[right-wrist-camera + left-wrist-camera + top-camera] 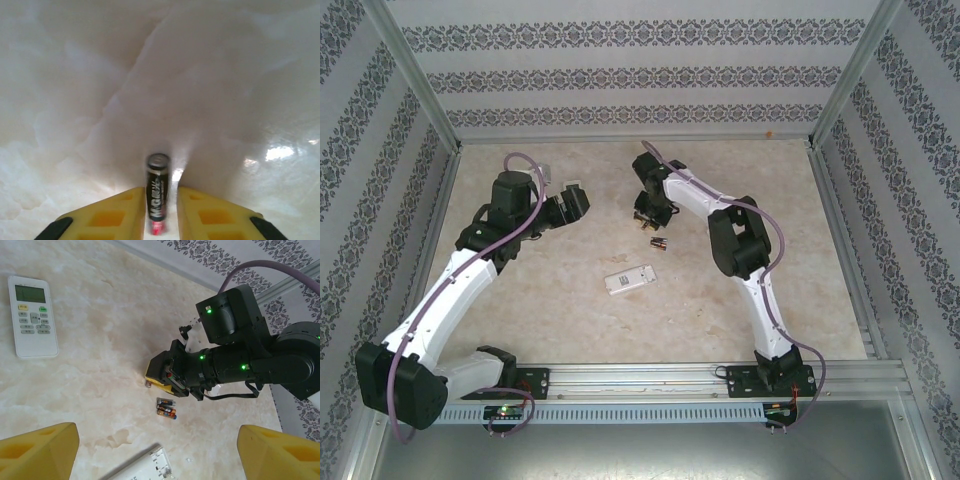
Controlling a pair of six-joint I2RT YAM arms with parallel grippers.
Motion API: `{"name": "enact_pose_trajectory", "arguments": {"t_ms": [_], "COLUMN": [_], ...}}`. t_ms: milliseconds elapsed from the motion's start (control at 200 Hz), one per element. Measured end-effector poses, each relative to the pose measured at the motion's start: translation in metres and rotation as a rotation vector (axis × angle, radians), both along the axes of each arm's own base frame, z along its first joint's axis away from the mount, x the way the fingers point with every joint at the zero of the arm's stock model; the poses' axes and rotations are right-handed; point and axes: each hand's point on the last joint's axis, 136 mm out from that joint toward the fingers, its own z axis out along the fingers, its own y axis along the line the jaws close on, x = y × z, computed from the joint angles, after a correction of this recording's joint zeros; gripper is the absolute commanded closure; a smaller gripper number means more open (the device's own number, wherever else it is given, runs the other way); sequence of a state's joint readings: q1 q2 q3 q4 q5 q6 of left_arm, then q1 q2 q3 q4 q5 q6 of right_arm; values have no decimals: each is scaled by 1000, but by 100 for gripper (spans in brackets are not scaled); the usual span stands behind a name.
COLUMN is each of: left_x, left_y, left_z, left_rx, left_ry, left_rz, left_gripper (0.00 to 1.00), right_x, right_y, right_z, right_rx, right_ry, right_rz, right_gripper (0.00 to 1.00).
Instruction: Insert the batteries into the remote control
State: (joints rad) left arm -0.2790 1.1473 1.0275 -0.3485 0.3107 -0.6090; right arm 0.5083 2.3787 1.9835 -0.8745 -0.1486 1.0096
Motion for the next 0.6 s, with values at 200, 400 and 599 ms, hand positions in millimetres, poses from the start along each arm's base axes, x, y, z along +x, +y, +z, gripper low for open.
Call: {"name": "enact_pose_trajectory", "arguments": {"t_ms": [200, 400, 599], "left_x": [-1, -4, -8], "left_y": [0, -4, -15], "left_z": [3, 3, -17], "left_rx": [-3, -4, -5], "left_ry": [-9, -8, 80], "left_rz": [0, -31, -104], "left_gripper": [16, 15, 15], "right_x": [2, -26, -92], "right_y": [4, 10, 9], "right_z": [5, 48, 96], "right_rx": [10, 60, 120], "right_ry": [-23, -113, -191], "right_rz": [71, 300, 609], "right_gripper": [88, 88, 87]}}
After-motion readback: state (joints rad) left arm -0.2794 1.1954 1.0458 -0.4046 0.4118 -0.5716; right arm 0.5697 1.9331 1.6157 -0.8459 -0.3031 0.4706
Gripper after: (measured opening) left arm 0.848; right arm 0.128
